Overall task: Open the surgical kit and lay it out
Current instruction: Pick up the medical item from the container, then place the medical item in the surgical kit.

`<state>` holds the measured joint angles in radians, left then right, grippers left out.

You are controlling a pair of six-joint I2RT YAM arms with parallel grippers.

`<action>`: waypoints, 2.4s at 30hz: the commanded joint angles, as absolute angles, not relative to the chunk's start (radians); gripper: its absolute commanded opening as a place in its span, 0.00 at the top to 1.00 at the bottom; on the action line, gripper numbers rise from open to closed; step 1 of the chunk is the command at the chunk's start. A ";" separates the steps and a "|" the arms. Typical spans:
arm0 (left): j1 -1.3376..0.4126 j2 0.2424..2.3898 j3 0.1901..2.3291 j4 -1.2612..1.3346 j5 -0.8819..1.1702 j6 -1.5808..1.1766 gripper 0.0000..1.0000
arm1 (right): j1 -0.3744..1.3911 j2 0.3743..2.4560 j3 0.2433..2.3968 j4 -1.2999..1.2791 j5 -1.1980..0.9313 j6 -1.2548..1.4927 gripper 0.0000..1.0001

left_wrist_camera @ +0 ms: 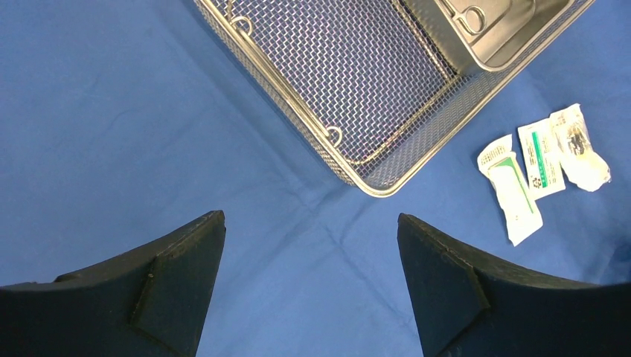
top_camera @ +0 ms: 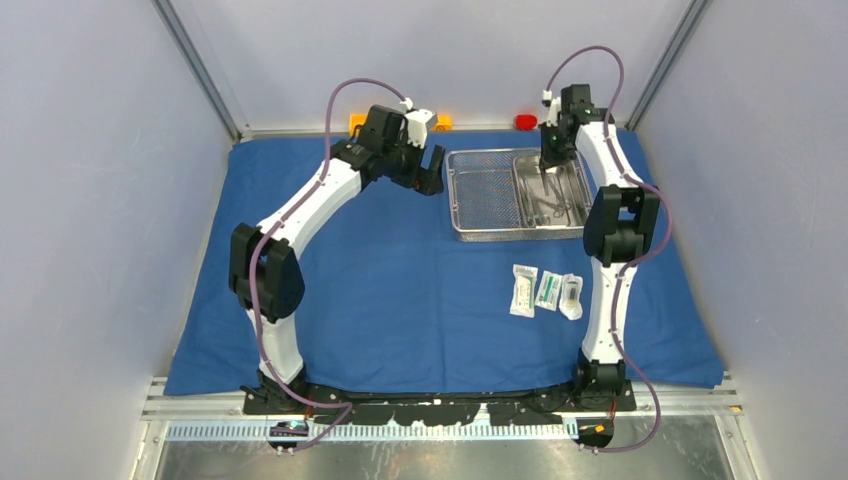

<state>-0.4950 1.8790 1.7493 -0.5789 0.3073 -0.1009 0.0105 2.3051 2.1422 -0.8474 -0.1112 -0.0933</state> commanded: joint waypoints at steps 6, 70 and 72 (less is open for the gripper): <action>-0.486 1.881 1.801 -0.571 0.334 -0.104 0.12 | -0.031 2.247 2.235 -0.866 -0.328 0.060 0.97; -0.421 1.899 1.218 0.571 0.917 -0.870 0.31 | 0.235 1.572 0.901 0.359 -0.965 0.640 1.00; -0.421 1.905 1.217 0.576 0.917 -0.875 0.33 | 0.238 1.575 0.902 0.369 -0.965 0.651 1.00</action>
